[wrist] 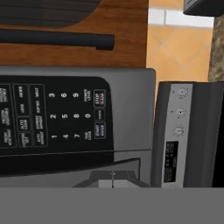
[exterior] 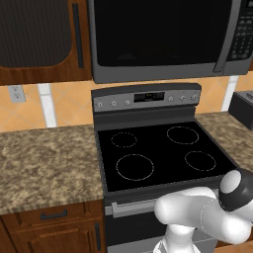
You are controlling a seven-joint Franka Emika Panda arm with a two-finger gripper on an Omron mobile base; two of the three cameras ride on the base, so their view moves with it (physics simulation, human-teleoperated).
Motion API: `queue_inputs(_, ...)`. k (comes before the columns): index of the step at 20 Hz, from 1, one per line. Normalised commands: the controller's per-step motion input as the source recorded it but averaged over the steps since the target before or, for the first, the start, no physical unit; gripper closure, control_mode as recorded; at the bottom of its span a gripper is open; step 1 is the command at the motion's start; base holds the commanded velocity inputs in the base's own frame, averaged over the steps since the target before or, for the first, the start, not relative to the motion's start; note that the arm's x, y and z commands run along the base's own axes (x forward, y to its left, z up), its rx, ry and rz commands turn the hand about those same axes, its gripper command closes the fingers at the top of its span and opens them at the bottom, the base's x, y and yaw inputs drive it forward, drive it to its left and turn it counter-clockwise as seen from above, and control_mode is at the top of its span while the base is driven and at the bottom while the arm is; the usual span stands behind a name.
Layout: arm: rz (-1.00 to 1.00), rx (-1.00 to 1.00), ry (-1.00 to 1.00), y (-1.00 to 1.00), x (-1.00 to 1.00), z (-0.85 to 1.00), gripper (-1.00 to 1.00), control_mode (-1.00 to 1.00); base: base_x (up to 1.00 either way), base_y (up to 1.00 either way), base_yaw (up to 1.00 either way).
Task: Open the microwave, place the bowl with waffle inside the microwave, then close the microwave door and turn it on.
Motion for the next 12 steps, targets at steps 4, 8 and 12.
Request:
queue_inputs(4, 0.0, 0.0, -0.06, 0.01, 0.09, 0.13, 1.0, -1.0, 0.0, 0.0, 0.0)
queue_inputs(8, 0.0, 0.0, 0.0, 0.23, 0.23, 0.0, 1.0, -1.0, 0.0, 0.0, 0.0)
queue_inputs(12, 0.0, 0.0, 0.0, 0.13, 0.32, 0.0, 1.0, -1.0, 0.0, 0.0, 0.0)
